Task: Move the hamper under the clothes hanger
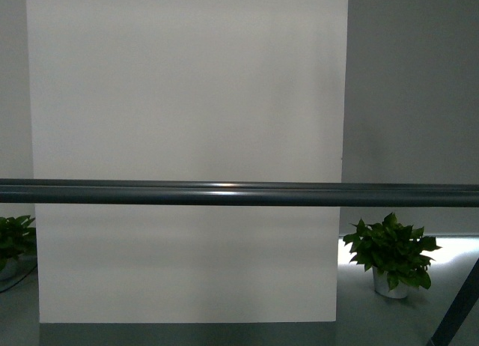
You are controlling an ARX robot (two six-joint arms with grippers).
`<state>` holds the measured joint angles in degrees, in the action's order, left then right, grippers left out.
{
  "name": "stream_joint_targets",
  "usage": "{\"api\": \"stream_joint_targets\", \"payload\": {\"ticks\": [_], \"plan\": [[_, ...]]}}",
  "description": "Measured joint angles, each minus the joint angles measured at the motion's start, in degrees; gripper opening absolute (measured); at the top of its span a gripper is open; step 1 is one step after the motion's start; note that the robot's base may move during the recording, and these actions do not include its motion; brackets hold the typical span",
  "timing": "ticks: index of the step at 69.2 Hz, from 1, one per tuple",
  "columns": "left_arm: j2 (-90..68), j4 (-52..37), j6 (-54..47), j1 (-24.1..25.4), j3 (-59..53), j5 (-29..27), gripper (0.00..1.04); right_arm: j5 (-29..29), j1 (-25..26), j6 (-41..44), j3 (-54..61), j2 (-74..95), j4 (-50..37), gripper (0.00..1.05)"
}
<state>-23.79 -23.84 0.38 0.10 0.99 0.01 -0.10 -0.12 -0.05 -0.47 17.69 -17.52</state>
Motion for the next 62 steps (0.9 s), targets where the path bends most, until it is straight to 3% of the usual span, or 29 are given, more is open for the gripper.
{"api": "stream_joint_targets", "payload": {"ticks": [38, 43, 51, 55, 62], "plan": [[10.7, 10.5, 0.0, 0.0, 0.0, 0.0, 0.03, 0.0, 0.0, 0.0, 0.2, -8.0, 7.6, 0.02], [12.1, 11.9, 0.0, 0.0, 0.0, 0.0, 0.03, 0.1, 0.0, 0.0, 0.1, -14.7, 16.4, 0.02], [14.0, 13.8, 0.0, 0.0, 0.0, 0.0, 0.03, 0.0, 0.0, 0.0, 0.1, -17.4, 17.4, 0.02], [19.2, 20.8, 0.0, 0.0, 0.0, 0.1, 0.03, 0.0, 0.0, 0.0, 0.1, -17.5, 17.4, 0.02], [23.3, 23.5, 0.0, 0.0, 0.0, 0.0, 0.03, 0.0, 0.0, 0.0, 0.1, -17.5, 17.5, 0.02]]}}
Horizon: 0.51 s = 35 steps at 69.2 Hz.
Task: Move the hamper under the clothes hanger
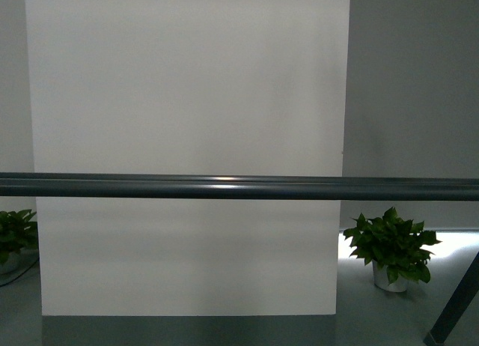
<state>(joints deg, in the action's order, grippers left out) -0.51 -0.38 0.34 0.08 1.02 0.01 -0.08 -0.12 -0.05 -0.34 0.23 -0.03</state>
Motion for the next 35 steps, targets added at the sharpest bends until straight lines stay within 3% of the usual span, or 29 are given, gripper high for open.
{"api": "stream_joint_targets", "payload": {"ticks": [30, 32, 35], "plan": [[0.3, 0.3, 0.0, 0.0, 0.0, 0.0, 0.03, 0.0, 0.0, 0.0, 0.0, 0.0, 0.0, 0.02], [0.3, 0.3, 0.0, 0.0, 0.0, 0.0, 0.04, 0.0, 0.0, 0.0, 0.0, 0.0, 0.0, 0.05], [0.3, 0.3, 0.0, 0.0, 0.0, 0.0, 0.13, 0.0, 0.0, 0.0, 0.0, 0.0, 0.0, 0.15]]}}
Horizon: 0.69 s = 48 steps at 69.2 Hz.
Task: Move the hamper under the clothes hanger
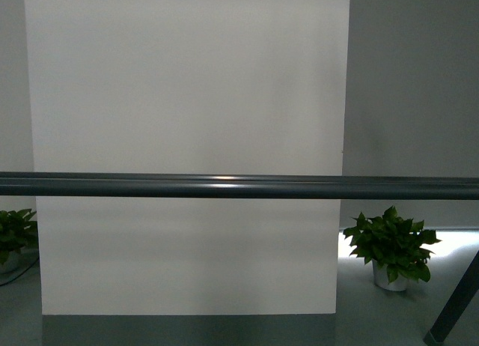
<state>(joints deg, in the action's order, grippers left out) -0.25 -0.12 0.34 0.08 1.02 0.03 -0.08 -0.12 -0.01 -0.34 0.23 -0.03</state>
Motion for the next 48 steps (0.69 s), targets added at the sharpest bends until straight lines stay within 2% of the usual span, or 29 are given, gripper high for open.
{"api": "stream_joint_targets", "payload": {"ticks": [9, 34, 48], "plan": [[0.0, 0.0, 0.0, 0.0, 0.0, 0.0, 0.42, 0.0, 0.0, 0.0, 0.0, 0.0, 0.0, 0.42], [0.0, 0.0, 0.0, 0.0, 0.0, 0.0, 0.99, 0.0, 0.0, 0.0, 0.0, 0.0, 0.0, 0.99], [0.0, 0.0, 0.0, 0.0, 0.0, 0.0, 0.98, 0.0, 0.0, 0.0, 0.0, 0.0, 0.0, 0.97]]}}
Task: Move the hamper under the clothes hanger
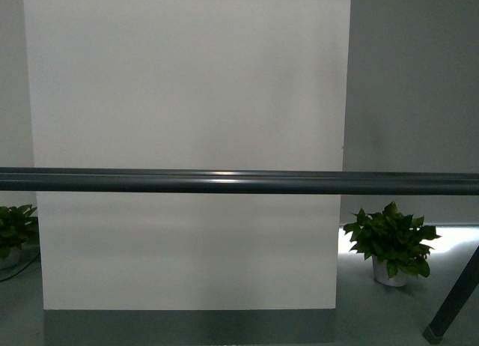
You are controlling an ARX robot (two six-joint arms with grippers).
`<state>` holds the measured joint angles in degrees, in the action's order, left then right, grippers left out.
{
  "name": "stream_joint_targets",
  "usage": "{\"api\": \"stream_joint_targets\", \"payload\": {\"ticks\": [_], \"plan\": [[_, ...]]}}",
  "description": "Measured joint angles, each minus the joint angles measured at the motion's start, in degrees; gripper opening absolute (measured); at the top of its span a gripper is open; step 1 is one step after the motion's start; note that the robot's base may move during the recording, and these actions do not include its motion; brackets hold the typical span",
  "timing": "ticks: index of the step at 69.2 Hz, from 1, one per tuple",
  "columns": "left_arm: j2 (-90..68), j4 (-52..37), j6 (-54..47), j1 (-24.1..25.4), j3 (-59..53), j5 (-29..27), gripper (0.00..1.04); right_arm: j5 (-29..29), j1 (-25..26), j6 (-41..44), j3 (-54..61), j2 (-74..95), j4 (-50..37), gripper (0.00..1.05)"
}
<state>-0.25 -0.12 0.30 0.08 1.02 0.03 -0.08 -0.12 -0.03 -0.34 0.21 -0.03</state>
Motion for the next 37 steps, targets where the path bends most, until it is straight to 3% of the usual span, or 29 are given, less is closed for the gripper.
{"api": "stream_joint_targets", "payload": {"ticks": [37], "plan": [[0.0, 0.0, 0.0, 0.0, 0.0, 0.0, 0.98, 0.0, 0.0, 0.0, 0.0, 0.0, 0.0, 0.97]]}}
